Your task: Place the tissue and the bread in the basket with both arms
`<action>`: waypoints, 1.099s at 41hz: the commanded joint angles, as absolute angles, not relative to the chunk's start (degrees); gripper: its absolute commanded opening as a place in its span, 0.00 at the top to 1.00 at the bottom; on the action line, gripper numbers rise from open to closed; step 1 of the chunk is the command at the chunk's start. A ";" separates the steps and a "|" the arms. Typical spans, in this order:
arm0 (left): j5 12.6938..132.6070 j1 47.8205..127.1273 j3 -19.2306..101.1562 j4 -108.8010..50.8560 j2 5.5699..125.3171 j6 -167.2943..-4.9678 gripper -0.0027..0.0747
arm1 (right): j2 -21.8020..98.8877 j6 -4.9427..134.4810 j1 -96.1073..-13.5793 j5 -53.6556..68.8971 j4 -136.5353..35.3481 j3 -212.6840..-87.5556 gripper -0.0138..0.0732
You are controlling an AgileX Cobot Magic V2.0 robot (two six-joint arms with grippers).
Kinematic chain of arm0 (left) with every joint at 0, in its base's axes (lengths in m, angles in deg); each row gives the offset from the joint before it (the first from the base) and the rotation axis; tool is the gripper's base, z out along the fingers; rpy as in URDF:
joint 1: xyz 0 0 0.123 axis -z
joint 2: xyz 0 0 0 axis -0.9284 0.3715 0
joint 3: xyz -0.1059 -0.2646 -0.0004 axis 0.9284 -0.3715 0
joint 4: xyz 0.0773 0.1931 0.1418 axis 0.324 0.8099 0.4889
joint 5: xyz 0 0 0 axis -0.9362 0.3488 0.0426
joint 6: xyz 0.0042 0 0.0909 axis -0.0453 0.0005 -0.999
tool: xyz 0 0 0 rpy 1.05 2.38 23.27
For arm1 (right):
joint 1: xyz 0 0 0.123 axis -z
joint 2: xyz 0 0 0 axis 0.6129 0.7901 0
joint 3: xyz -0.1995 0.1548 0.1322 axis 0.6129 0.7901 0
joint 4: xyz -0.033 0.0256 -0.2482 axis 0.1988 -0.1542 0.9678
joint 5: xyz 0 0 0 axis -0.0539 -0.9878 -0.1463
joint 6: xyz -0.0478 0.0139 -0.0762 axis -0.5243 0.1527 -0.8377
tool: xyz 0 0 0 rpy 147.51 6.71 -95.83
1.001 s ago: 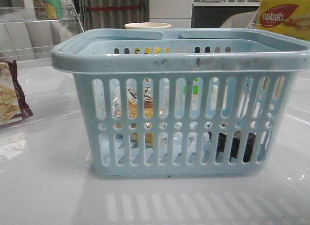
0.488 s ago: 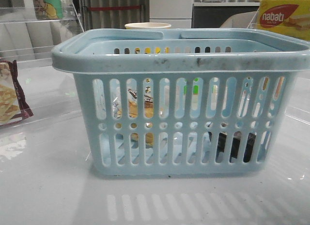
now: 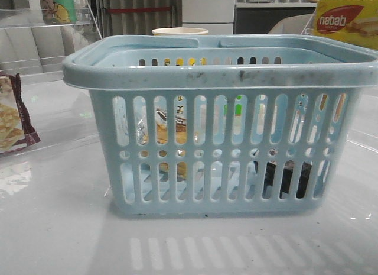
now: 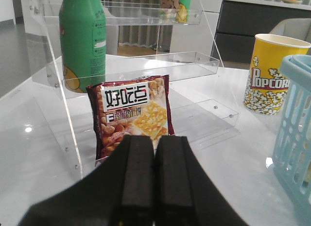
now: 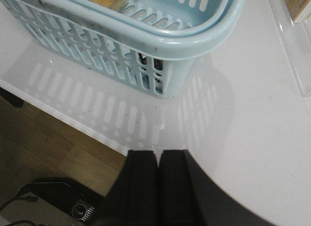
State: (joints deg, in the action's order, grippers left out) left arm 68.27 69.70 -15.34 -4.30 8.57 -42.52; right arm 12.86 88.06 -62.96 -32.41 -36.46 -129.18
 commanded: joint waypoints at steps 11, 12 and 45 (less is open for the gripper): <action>60.55 69.52 -16.73 -4.69 6.38 -41.95 0.85 | 12.82 88.20 -62.59 -29.56 -35.96 -130.54 0.78; 60.55 69.52 -16.73 -4.69 6.48 -41.95 0.85 | 12.82 88.20 -62.59 -29.71 -35.96 -130.54 0.78; 54.04 69.80 -16.83 -7.03 6.46 -49.68 0.85 | 12.82 88.20 -62.59 -30.27 -35.96 -130.54 0.78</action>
